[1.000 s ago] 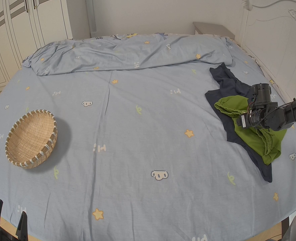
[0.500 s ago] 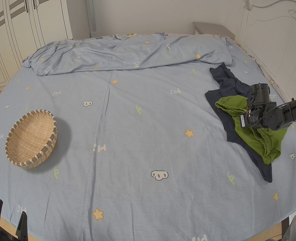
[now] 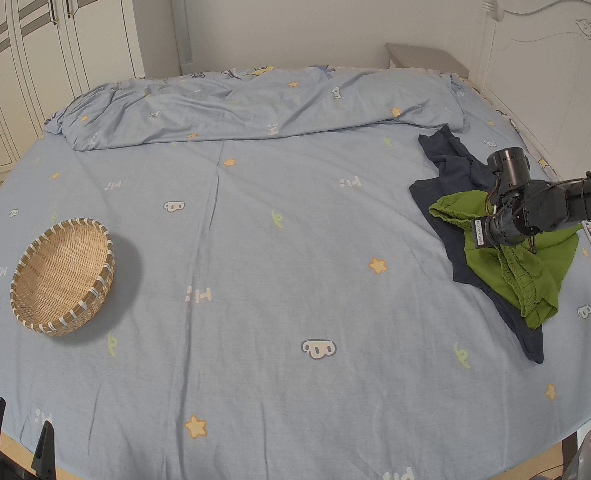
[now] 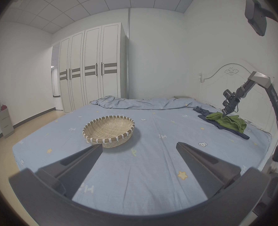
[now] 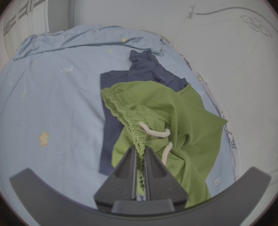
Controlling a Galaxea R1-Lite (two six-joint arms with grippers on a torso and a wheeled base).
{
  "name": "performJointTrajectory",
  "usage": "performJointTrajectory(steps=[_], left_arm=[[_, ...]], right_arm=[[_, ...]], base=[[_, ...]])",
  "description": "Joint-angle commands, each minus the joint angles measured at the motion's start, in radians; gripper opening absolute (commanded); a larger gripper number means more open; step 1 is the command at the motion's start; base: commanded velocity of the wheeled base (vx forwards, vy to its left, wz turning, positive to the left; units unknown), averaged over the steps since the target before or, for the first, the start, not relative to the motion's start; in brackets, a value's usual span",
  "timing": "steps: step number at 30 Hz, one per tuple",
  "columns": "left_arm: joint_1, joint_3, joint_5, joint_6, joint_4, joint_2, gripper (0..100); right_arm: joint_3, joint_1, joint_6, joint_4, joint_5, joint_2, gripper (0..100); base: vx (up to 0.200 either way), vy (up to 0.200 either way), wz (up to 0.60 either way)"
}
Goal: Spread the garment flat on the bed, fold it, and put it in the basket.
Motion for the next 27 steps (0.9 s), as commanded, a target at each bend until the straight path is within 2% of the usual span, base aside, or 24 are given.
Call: performJointTrajectory(steps=[1,6,10,12,14,15,21,22,23,27], left_arm=[[0.001,0.018,0.000,0.000,0.000,-0.016,100],[0.001,0.018,0.000,0.000,0.000,-0.016,100],[0.001,0.018,0.000,0.000,0.000,-0.016,100],[0.001,0.018,0.000,0.000,0.000,-0.016,100],[0.001,0.018,0.000,0.000,0.000,-0.016,100],[0.001,0.018,0.000,0.000,0.000,-0.016,100],[0.001,0.018,0.000,0.000,0.000,-0.016,100],[0.001,0.018,0.000,0.000,0.000,-0.016,100],[0.001,0.018,0.000,0.000,0.000,-0.016,100],[0.001,0.018,0.000,0.000,0.000,-0.016,100]], right_arm=[[-0.108,0.150,0.157,0.201,0.009,-0.122,0],[-0.111,0.294,0.266,0.233,0.006,-0.133,0],[-0.112,0.352,0.276,0.235,0.006,-0.133,0],[-0.123,0.423,0.287,0.232,0.008,-0.131,0],[-0.125,0.432,0.289,0.232,0.008,-0.130,0],[-0.149,0.478,0.301,0.227,0.009,-0.119,0],[-0.277,0.602,0.327,0.232,0.008,-0.055,0],[-0.277,0.602,0.327,0.232,0.008,-0.055,0],[-0.336,0.648,0.330,0.238,0.006,-0.029,0],[-0.479,0.732,0.359,0.246,0.006,0.031,0]], base=[[0.000,0.000,0.00],[0.000,0.000,0.00],[0.000,0.000,0.00],[0.000,0.000,0.00],[0.000,0.000,0.00],[0.000,0.000,0.00],[0.000,0.000,0.00],[0.000,0.000,0.00],[0.000,0.000,0.00],[0.000,0.000,0.00]])
